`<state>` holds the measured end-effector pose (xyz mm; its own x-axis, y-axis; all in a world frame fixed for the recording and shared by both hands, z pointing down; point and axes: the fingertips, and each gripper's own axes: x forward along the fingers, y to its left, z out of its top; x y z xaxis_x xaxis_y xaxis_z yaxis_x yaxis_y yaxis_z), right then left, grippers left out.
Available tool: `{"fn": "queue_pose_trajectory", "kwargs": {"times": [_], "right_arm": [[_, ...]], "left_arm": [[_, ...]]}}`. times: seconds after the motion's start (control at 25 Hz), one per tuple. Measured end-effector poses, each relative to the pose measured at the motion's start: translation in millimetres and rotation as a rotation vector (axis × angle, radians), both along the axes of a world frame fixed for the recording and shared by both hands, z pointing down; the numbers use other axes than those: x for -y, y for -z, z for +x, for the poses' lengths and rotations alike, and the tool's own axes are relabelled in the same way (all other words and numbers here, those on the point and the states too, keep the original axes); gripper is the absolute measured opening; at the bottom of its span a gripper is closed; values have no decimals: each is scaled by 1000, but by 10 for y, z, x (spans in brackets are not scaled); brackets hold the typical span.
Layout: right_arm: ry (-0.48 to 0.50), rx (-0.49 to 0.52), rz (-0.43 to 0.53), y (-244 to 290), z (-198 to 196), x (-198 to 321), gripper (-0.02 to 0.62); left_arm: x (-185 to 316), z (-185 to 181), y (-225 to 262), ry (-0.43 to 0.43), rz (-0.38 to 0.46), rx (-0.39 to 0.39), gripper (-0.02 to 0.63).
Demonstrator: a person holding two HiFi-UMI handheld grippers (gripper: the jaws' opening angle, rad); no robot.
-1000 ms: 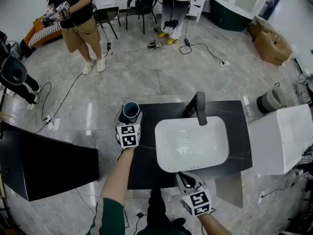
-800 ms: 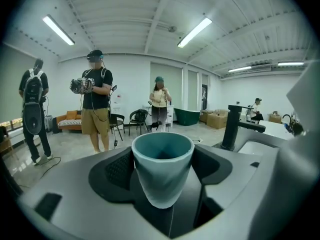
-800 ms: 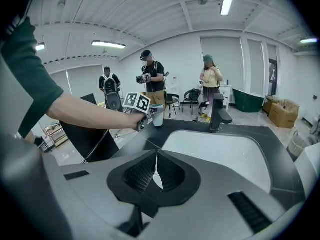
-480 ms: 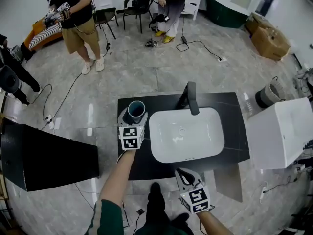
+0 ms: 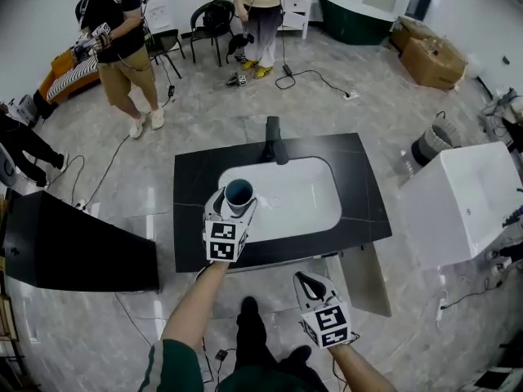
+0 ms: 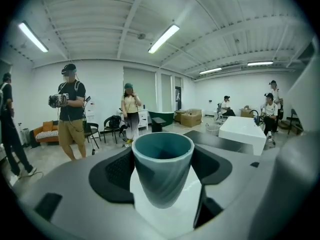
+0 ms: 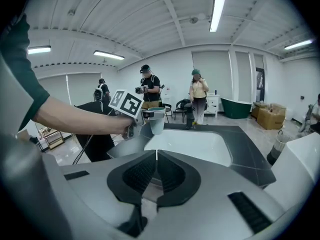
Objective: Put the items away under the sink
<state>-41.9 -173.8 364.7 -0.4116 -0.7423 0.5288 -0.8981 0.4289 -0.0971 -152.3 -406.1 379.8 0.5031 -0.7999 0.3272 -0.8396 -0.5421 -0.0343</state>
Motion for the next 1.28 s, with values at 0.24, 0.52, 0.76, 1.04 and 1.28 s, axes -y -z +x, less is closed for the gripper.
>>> {"fn": "queue_pose_trajectory", "kwargs": {"times": [0.24,0.52,0.76,1.04,1.28], "right_arm": [[-51,16,32,-14,702,-700,43],[-138,48,58,-236,1468,-1466,43],[-205,50,30,-726,1914,-1778,43],[-255,54,15,-1285,2258,-1748,43],[-251,81,-10,-2057,2502,-1736,43]], "left_arm": [[-964,863,217,-91,11,-46,365],[-2130,1745,226,-163,24,-63,365],[-2953,2338,-101,-271,13,-42,365],[-3277,2747,-990,-356,-57,-29,365],[-3222,3018,-1889,-338,-68,-33,365]]}}
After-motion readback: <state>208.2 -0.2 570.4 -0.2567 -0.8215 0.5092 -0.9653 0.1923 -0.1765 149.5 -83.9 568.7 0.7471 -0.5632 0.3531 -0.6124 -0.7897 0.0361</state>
